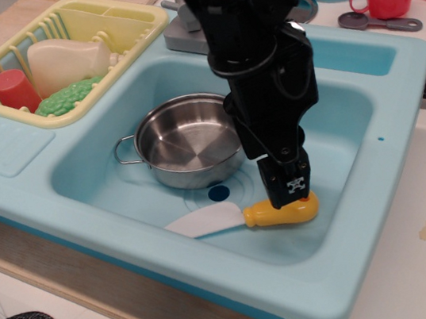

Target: Put knife in pot or pan

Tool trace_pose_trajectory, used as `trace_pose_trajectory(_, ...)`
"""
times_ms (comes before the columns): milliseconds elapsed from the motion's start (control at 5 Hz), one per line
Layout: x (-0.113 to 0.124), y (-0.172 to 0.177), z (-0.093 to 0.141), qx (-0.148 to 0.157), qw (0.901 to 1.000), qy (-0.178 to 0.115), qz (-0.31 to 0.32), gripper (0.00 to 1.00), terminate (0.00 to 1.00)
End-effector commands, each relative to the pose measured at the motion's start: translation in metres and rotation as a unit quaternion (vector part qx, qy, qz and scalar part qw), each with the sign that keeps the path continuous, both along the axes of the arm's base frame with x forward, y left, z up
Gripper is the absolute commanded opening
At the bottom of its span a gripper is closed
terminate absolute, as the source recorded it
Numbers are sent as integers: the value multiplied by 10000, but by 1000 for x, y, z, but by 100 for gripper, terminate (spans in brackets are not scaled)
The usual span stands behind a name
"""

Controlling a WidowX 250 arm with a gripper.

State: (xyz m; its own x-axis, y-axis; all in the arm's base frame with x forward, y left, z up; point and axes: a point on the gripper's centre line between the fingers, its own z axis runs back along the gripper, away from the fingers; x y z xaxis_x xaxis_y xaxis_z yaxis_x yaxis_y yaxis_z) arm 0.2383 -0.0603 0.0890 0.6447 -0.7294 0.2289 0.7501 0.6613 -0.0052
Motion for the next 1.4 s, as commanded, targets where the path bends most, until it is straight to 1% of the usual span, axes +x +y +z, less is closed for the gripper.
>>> trace_pose_trajectory(0, 0, 5, -3, -397, 9989, -154, -199, 100, 0)
trace_pose_trajectory(400, -3, 1, -14, -648, 9977, -18, -213, 100, 0)
trace_pose_trajectory(600, 0, 2, -22, -662, 9975, 74, -221, 100, 0)
trace_pose_trajectory(800, 0, 2, -33, -755, 9969, 143, -144, 100, 0)
trace_pose_trajectory(1000, 1, 2, -40, -813, 9964, 217, 79, 100, 0)
trace_pose_trajectory(1200, 1, 2, -41, -832, 9963, 225, 73, 0, 0)
